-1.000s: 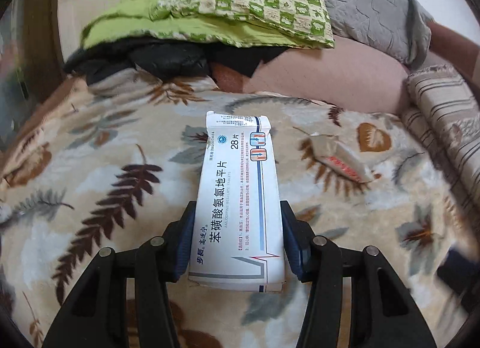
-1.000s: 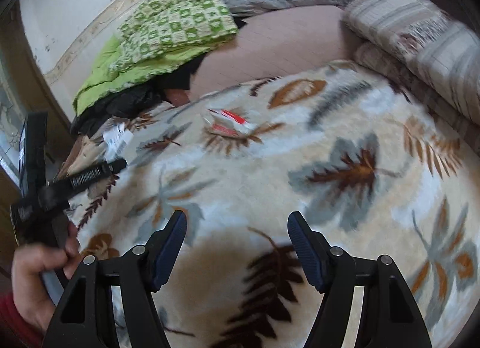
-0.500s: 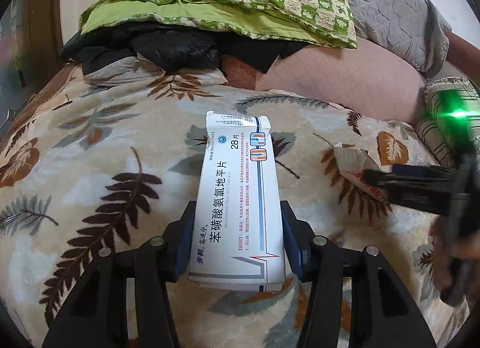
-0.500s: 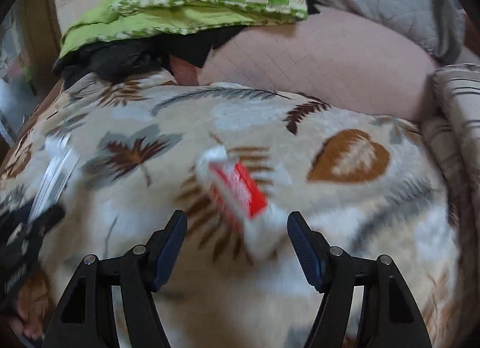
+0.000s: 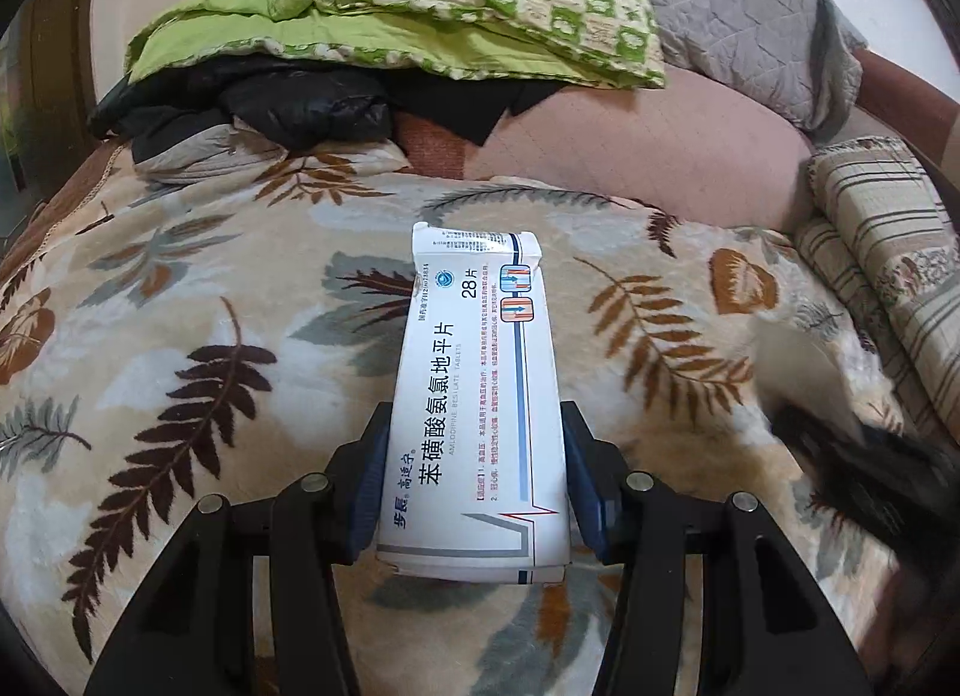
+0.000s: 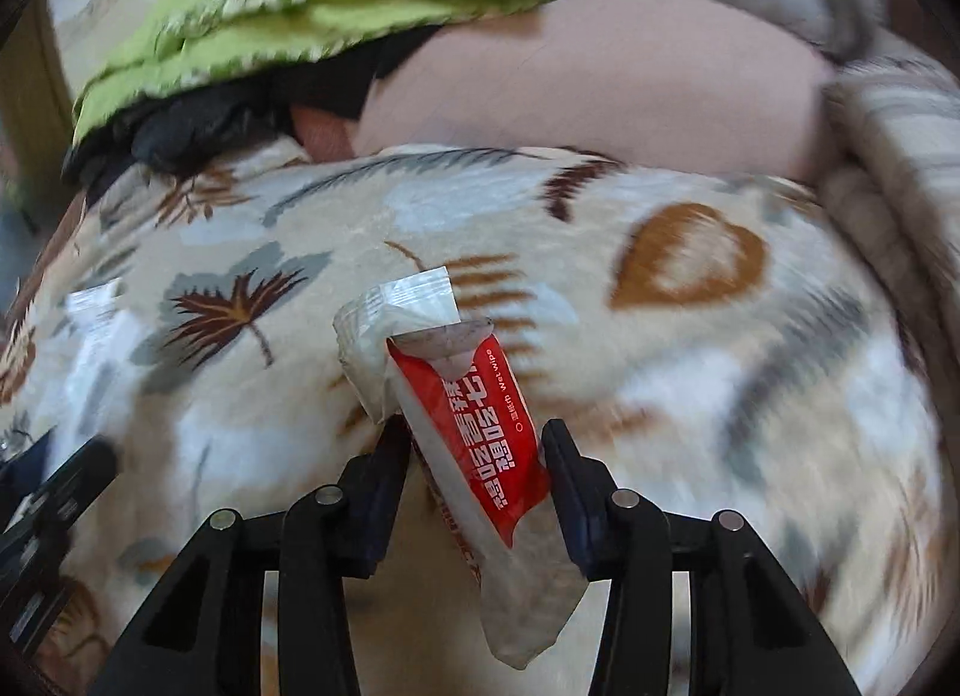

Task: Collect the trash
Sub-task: 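Grasp the white medicine box with the left tool while the right tool grasps the red wrapper, then lift the medicine box and red wrapper off the bedspread with both tools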

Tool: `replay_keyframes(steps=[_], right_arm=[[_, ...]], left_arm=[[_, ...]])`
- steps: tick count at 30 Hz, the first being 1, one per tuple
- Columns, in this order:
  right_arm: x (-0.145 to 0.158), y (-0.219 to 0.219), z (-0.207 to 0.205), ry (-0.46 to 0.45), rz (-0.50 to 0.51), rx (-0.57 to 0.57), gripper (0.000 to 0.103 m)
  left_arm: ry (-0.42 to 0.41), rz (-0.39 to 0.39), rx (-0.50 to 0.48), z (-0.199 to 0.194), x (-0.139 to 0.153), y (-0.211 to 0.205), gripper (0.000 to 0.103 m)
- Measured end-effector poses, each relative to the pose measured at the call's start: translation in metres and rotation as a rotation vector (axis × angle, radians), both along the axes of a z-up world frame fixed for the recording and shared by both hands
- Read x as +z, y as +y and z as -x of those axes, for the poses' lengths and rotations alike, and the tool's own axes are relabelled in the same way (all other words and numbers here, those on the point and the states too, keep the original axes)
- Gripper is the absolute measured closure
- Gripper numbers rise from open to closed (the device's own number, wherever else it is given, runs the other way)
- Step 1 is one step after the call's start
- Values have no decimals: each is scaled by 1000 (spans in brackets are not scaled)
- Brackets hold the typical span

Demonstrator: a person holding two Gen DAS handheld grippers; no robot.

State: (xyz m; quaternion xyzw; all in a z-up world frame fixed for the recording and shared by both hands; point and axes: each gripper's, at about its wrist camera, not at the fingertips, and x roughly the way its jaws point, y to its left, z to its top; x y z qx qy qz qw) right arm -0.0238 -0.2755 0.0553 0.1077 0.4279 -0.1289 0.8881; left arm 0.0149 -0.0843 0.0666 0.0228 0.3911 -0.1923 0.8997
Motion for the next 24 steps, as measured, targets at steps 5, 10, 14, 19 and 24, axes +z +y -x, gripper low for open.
replay_keyframes(steps=[5,10,14,19,24], right_arm=[[19,10,92,-33,-67,-162,54],[29,25,183,-126,-161,-259,54],[28,18,182,-98,-60,-277,54],[20,9,168,-112,5,-327,54],[3,-2,165,-123,32,-348,54]], left_arm=[[-16,-10,-62,16,-1,-11,52],[-48,-22,-105,28,2,-25,52],[-61,-30,-130,42,3,-36,52],[-96,-55,-164,56,2,-46,51],[-95,-70,-171,57,-1,-50,51]])
